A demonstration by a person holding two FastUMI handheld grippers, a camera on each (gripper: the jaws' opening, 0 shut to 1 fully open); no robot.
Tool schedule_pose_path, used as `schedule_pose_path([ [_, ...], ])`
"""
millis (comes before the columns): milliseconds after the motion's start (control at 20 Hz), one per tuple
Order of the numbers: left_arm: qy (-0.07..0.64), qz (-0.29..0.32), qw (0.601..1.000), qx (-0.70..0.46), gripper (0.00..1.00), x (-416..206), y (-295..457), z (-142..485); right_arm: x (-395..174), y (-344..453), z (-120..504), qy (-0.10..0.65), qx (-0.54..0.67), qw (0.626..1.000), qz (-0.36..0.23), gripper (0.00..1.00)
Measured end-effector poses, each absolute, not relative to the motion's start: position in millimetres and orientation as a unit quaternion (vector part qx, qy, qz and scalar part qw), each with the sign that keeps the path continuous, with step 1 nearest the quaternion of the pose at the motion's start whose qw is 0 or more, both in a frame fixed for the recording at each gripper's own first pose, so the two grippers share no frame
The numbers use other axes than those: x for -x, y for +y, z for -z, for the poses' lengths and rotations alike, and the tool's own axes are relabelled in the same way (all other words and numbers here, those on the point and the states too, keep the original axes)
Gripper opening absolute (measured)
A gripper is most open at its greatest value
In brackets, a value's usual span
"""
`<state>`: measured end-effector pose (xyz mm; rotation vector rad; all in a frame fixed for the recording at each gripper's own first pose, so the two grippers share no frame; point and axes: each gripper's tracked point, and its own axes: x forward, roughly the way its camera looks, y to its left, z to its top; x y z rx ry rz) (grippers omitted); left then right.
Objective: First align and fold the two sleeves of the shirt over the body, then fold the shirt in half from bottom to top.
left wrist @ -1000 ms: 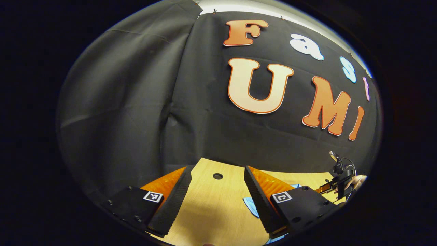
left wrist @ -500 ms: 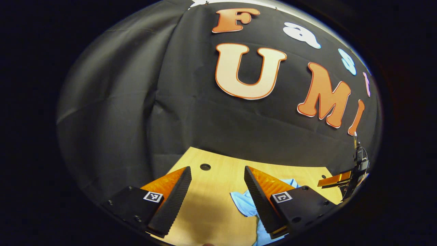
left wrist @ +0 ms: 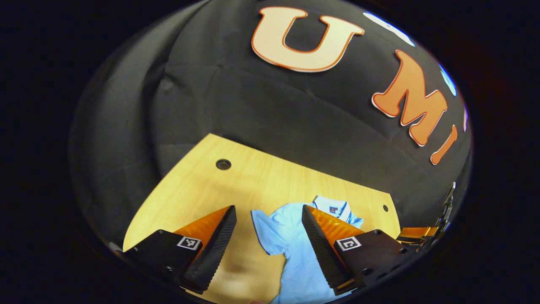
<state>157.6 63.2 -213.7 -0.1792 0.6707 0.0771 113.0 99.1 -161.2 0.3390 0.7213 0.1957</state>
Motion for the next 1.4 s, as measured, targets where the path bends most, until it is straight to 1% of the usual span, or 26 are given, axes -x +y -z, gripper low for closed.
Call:
schedule_pose_path([
  [150, 0.391, -0.032, 0.917, 0.075, 1.00, -172.2, 50.3, 243.6, -110.6, 73.9, 162.1, 0.353, -0.185, 0.913, -0.084, 0.99],
  [200, 0.413, -0.030, 0.907, 0.072, 0.98, -176.6, 45.3, 255.1, -109.2, 66.1, 163.1, 0.354, -0.188, 0.912, -0.081, 0.98],
  [250, 0.436, -0.034, 0.897, 0.068, 1.00, -178.3, 43.1, 268.5, -108.2, 58.8, 163.8, 0.354, -0.191, 0.912, -0.079, 0.98],
  [350, 0.483, -0.048, 0.872, 0.065, 1.00, -178.4, 46.1, 300.3, -106.5, 48.0, 166.4, 0.356, -0.197, 0.910, -0.074, 0.98],
  [550, 0.539, -0.078, 0.835, 0.081, 1.00, -179.8, 42.7, 351.8, -102.2, 38.0, 176.7, 0.363, -0.217, 0.903, -0.074, 0.98],
  [950, 0.595, -0.110, 0.795, 0.048, 1.00, -187.7, 56.3, 408.6, -96.0, 10.9, 201.8, 0.382, -0.237, 0.892, -0.051, 0.99],
  [1200, 0.604, -0.121, 0.787, 0.040, 1.00, -186.5, 57.7, 426.2, -90.4, 1.1, 211.7, 0.389, -0.252, 0.885, -0.039, 0.98],
  [1250, 0.606, -0.123, 0.785, 0.034, 1.00, -185.0, 57.9, 429.1, -89.9, 2.8, 210.5, 0.390, -0.256, 0.884, -0.039, 1.00],
  [1300, 0.608, -0.125, 0.783, 0.028, 1.00, -184.2, 59.7, 432.3, -89.6, 3.7, 210.9, 0.390, -0.258, 0.883, -0.038, 0.98],
  [1400, 0.610, -0.130, 0.781, 0.026, 1.00, -182.9, 59.9, 436.1, -88.7, 1.0, 213.0, 0.391, -0.255, 0.884, -0.035, 0.98],
])
